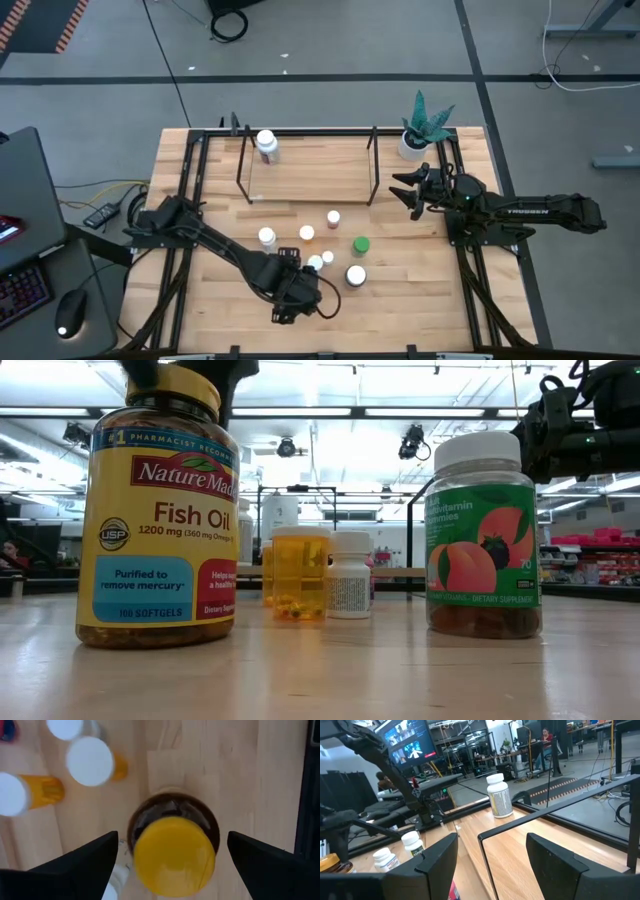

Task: Pick and place medicine bottles onto shelf by color
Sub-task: Put the yellow pill bottle on the shelf

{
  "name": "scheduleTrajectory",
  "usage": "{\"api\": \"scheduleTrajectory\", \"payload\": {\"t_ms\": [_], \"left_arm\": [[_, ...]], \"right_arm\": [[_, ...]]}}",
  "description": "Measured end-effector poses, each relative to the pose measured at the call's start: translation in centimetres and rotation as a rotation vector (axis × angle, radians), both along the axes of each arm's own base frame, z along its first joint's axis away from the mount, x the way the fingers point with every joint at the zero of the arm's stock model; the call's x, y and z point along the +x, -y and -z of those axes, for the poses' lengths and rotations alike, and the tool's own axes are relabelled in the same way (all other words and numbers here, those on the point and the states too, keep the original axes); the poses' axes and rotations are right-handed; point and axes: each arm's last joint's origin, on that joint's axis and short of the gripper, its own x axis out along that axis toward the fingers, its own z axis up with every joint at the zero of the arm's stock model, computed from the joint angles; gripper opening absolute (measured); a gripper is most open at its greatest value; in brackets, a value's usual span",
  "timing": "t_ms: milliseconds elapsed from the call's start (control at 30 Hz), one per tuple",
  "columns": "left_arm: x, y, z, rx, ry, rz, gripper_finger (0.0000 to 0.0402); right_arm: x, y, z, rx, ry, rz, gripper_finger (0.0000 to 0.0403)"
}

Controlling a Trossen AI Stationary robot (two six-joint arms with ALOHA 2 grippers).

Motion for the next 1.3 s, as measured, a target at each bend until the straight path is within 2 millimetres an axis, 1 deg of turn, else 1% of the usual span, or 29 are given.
{"api": "scheduleTrajectory", "payload": {"t_ms": [267, 467, 933, 1033, 1133, 1300], "left_arm": [[0.7, 0.6, 2.0, -0.025, -0.056, -0.007, 0.0373], [0.8, 0.9, 2.6, -0.016, -0.066, -0.003, 0.0373], [0.8, 0.8, 2.7, -0.015, -0.068, -0.01, 0.0372], [0.9, 0.7, 2.8, -0.019, -0.068, -0.041, 0.038], [1.0, 0.7, 3.4, -0.012, -0.084, -0.058, 0.0394], [1.0, 0.7, 3.1, -0.028, -0.08, -0.065, 0.0397]], "right_arm": [[0.0, 0.0, 0.0, -0.001, 0.003, 0.001, 0.0243], [0.0, 0.0, -0.1, -0.001, 0.006, 0.0, 0.0243], [0.0, 0.0, -0.1, -0.002, 0.009, 0.0, 0.0243], [0.0, 0.0, -0.1, -0.002, 0.009, 0.0, 0.0243], [0.0, 0.0, -0.1, -0.002, 0.009, 0.0, 0.0243], [0.0, 0.0, -0.1, -0.002, 0.009, 0.0, 0.0243]]}}
